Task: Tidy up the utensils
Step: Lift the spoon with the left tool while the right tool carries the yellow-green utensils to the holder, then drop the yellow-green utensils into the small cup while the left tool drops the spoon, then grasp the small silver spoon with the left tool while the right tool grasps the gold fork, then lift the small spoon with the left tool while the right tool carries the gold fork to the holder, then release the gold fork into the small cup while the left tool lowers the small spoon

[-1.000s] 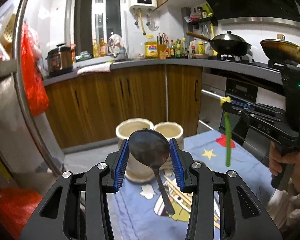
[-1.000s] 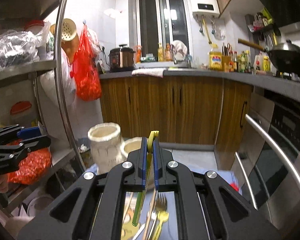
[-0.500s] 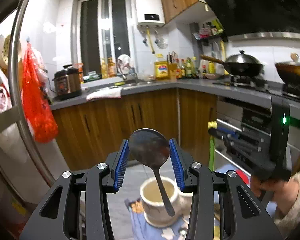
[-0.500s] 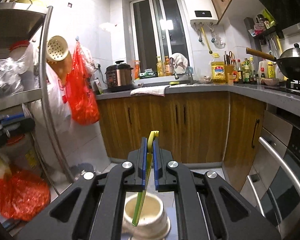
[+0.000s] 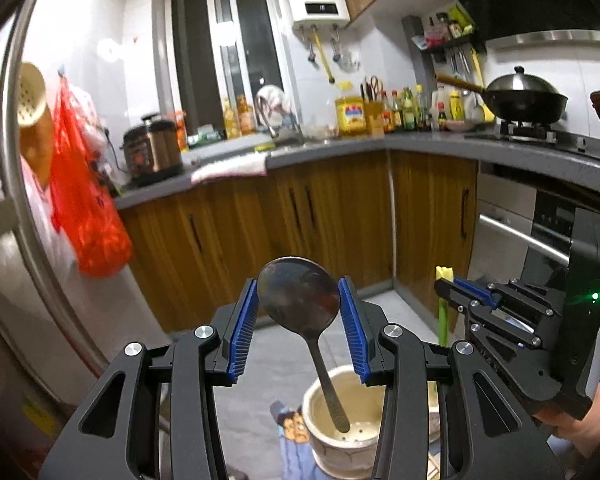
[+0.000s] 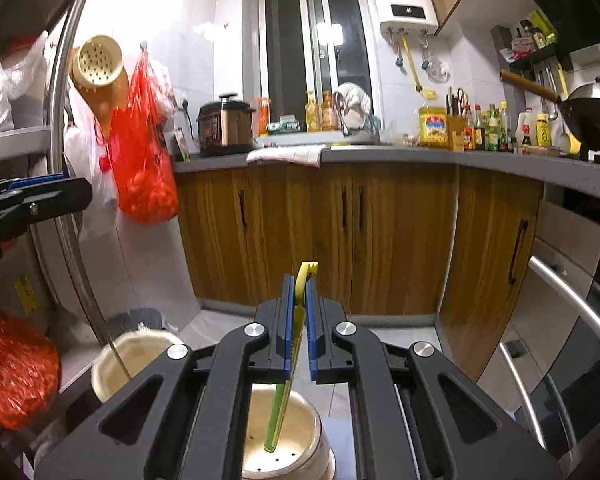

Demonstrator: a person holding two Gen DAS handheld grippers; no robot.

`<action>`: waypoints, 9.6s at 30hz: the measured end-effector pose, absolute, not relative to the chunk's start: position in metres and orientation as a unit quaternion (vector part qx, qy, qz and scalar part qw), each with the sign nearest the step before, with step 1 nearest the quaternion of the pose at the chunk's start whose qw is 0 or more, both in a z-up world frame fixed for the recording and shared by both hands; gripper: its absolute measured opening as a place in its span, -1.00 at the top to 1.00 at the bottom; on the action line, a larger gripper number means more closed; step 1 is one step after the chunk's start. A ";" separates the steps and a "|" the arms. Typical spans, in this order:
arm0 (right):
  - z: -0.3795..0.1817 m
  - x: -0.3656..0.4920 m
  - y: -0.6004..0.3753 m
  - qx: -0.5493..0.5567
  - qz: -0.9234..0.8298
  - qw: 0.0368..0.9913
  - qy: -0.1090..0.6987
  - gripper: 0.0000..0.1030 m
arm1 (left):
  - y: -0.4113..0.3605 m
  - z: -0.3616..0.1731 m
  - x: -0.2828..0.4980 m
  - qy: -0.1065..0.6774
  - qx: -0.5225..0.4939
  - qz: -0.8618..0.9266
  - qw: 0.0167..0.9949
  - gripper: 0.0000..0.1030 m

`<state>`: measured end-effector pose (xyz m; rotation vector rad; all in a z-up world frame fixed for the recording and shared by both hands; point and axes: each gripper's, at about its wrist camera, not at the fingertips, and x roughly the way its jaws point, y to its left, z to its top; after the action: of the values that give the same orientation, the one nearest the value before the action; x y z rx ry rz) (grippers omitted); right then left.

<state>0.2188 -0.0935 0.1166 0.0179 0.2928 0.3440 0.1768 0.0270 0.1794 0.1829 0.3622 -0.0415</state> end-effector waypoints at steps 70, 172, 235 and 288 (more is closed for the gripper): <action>0.101 0.175 -0.126 0.043 0.215 0.950 0.223 -0.55 | 0.053 0.097 0.165 0.250 0.038 0.002 0.967 -0.38; 0.014 0.111 -0.170 0.051 0.218 0.924 0.310 0.47 | 0.001 -0.015 0.105 0.359 -0.035 -0.092 0.928 0.93; 0.180 0.122 -0.130 0.053 0.221 0.968 0.111 0.50 | 0.057 0.170 0.136 0.093 -0.081 -0.095 0.988 0.93; 0.103 0.170 -0.126 0.068 0.183 0.971 0.139 0.51 | 0.069 0.088 0.160 0.124 -0.086 -0.065 0.986 0.93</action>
<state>0.1702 -0.1263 0.1035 0.1373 0.2813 0.3693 0.1598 0.0695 0.0882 -0.1736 0.2496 -0.1306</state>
